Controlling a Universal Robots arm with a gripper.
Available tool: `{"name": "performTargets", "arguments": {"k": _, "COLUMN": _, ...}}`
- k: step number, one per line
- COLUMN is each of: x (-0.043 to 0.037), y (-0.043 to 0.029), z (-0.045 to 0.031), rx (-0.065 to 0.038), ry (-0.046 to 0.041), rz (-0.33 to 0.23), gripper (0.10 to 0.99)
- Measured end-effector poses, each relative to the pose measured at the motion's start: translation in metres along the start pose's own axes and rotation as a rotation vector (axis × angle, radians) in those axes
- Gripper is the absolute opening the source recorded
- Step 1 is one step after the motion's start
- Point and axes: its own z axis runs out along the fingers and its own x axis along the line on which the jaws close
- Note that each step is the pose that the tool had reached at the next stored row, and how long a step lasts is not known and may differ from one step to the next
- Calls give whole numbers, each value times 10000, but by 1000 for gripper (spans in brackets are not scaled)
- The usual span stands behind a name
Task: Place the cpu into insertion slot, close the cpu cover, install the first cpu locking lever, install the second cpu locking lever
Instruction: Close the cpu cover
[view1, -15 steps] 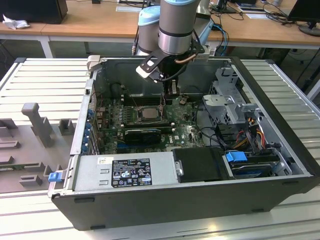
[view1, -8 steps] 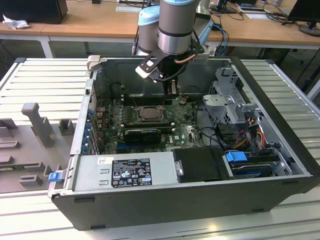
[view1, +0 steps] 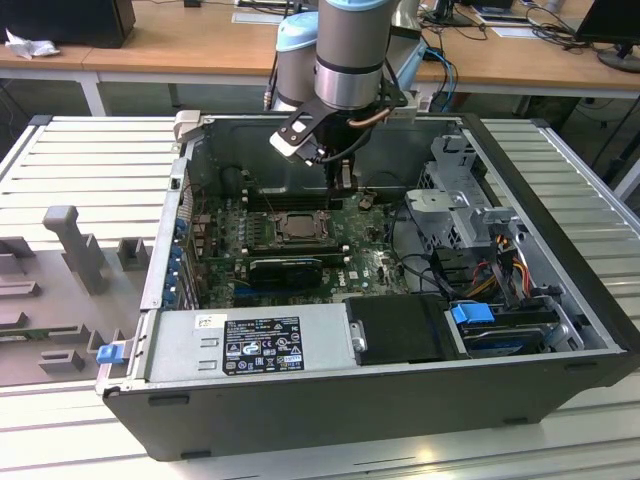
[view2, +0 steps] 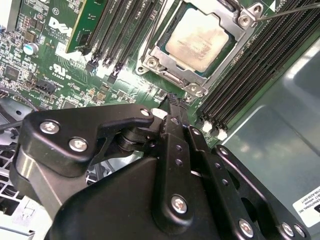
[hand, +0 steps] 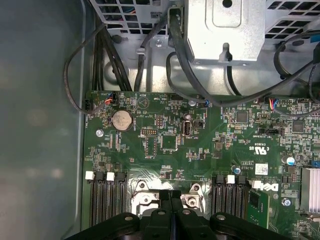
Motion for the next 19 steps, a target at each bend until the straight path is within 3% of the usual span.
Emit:
{"name": "performTargets", "arguments": {"k": 10, "x": 2, "y": -69, "z": 13, "rx": -1, "ry": 3, "rz": -1, "gripper": 106}}
{"name": "performTargets", "arguments": {"k": 13, "x": -2, "y": -109, "z": 87, "rx": 0, "ry": 1, "rz": 0, "gripper": 106}}
{"name": "performTargets", "arguments": {"k": 15, "x": -2, "y": -198, "z": 138, "rx": 0, "ry": 5, "rz": -2, "gripper": 106}}
{"name": "performTargets", "arguments": {"k": 19, "x": 1, "y": -289, "z": 145, "rx": 17, "ry": 11, "rz": -1, "gripper": 106}}
